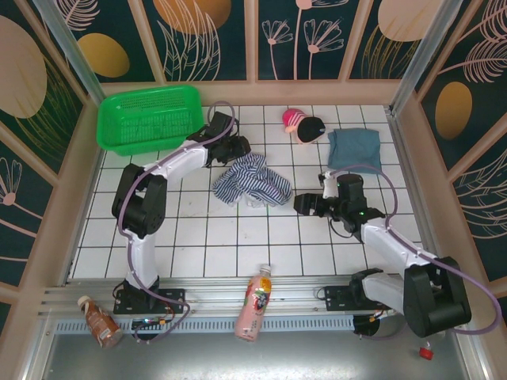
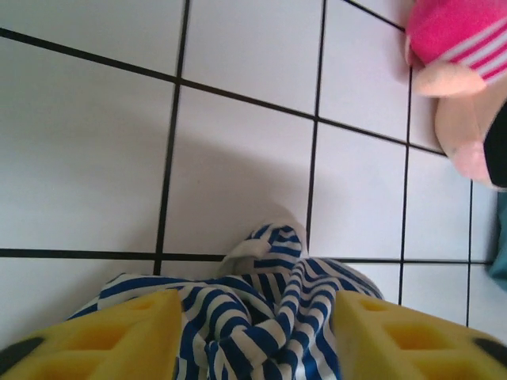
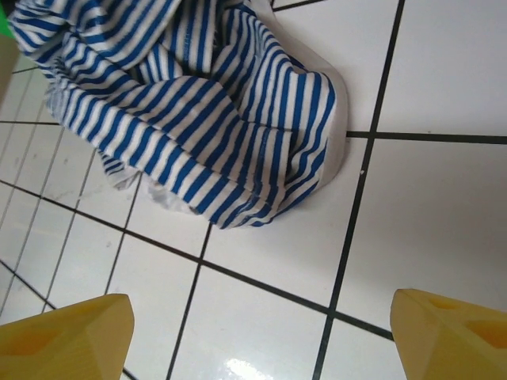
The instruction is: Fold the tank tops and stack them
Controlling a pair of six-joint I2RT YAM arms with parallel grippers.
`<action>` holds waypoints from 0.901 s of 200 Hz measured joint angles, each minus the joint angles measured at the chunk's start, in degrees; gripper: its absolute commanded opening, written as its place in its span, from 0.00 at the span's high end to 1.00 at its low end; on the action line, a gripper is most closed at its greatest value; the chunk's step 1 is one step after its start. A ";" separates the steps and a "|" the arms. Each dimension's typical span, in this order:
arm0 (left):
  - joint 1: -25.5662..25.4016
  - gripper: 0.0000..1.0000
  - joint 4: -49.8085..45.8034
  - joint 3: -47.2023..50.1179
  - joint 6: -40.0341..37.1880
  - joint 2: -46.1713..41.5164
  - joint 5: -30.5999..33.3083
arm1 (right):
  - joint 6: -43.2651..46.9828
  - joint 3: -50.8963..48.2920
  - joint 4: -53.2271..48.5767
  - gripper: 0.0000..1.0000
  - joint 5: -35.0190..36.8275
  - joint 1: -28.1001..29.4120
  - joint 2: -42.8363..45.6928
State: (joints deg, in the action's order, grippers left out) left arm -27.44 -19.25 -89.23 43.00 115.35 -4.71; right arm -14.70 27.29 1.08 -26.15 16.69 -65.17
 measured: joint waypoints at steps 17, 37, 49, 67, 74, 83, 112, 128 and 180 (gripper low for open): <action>0.00 0.36 -3.50 0.20 -2.05 -1.07 1.79 | -0.42 0.24 1.73 0.24 1.27 0.31 -3.91; -0.26 0.35 -7.91 1.05 -4.07 -4.00 3.50 | -0.79 1.81 2.97 0.28 2.64 0.37 -9.73; -0.74 0.33 -10.56 1.33 -5.20 -6.73 4.48 | -0.98 3.74 3.48 0.30 3.28 0.35 -13.35; -2.43 0.31 -13.29 1.64 -6.21 -11.06 5.07 | -1.05 7.45 4.74 0.33 3.78 0.55 -18.29; -3.06 0.31 -13.86 1.95 -6.54 -12.57 5.05 | -1.18 8.55 5.60 0.34 3.82 0.68 -19.65; -3.87 0.31 -14.03 2.91 -6.84 -14.34 4.94 | -1.33 10.01 6.69 0.34 3.89 0.90 -21.44; -4.83 0.32 -13.94 7.17 -7.54 -15.47 3.04 | -1.79 14.34 8.70 0.35 3.91 1.86 -27.17; -4.83 0.32 -14.01 8.79 -8.37 -13.99 2.60 | -1.81 16.94 8.63 0.37 4.13 2.36 -30.71; -4.83 0.41 -14.05 8.85 -11.63 -8.61 6.82 | -1.01 21.94 5.84 0.48 8.48 4.79 -36.68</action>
State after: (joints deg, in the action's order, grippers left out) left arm -32.27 -33.30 -80.38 31.38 106.74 2.11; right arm -15.70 49.23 6.92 -17.67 21.47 -101.84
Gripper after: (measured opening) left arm 0.615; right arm 0.546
